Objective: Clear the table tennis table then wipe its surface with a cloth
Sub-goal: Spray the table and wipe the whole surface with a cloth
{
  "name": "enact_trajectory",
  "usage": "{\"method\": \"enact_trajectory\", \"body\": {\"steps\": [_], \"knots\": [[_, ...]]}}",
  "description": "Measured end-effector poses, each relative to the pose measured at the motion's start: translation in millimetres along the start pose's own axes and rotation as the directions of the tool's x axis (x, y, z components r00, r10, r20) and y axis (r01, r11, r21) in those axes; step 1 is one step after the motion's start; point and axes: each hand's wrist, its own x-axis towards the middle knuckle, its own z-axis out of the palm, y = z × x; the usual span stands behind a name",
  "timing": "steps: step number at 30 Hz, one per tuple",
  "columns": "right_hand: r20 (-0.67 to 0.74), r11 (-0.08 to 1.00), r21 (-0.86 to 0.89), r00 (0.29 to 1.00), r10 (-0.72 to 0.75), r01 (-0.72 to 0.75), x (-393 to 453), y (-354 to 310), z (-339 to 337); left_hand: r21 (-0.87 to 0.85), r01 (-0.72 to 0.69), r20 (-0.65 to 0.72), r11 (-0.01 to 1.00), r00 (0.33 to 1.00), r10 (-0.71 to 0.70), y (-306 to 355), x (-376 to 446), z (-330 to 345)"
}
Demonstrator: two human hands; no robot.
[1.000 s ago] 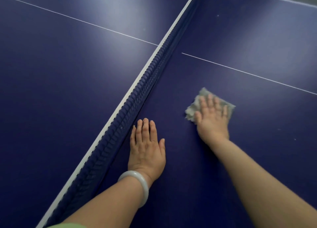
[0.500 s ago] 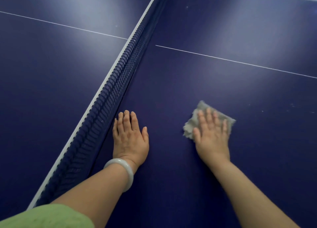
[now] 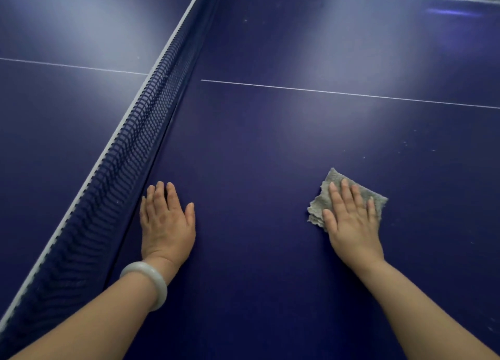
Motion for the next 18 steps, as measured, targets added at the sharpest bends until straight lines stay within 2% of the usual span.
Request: {"method": "enact_trajectory", "body": {"steps": [3, 5, 6, 9, 12, 13, 15, 18], "knots": [[0.003, 1.0, -0.006, 1.0, -0.021, 0.021, 0.4, 0.8, -1.8, -0.11, -0.118, -0.099, 0.987, 0.989, 0.107, 13.7, -7.1, 1.1], [0.014, 0.999, 0.014, 0.999, -0.051, 0.051, 0.7, 1.4, -2.3, -0.136, -0.238, -0.145, 0.962, 0.965, 0.218, 50.8, -13.2, 5.0], [0.025, 0.997, 0.03, 0.997, -0.077, 0.076, 0.9, 2.7, -3.1, -0.156, -0.266, -0.126, 0.951, 0.961, 0.247, 76.4, -14.7, 6.5], [0.043, 0.975, 0.047, 0.975, -0.219, 0.217, 2.0, 15.2, -5.9, -0.251, -0.171, 0.019, 0.953, 0.983, 0.182, 153.3, -15.8, 11.0], [0.069, 0.933, 0.037, 0.93, -0.36, 0.358, 7.2, 43.6, -11.0, -0.118, -0.037, 0.079, 0.992, 0.996, 0.046, 193.2, -17.2, 26.2], [0.073, 0.936, 0.035, 0.933, -0.351, 0.35, 12.7, 57.9, -13.3, -0.063, -0.014, 0.084, 0.998, 0.996, 0.019, 197.8, -18.8, 29.9], [0.045, 0.97, 0.021, 0.969, -0.241, 0.24, 29.0, 90.6, -17.7, 0.005, 0.0, 0.068, 1.0, 0.998, 0.0, 200.8, -20.7, 33.6], [0.012, 0.996, 0.025, 0.996, 0.088, -0.088, 59.5, 126.7, -24.4, 0.023, 0.01, 0.054, 1.0, 0.998, -0.012, 202.4, -18.5, 37.4]]}}
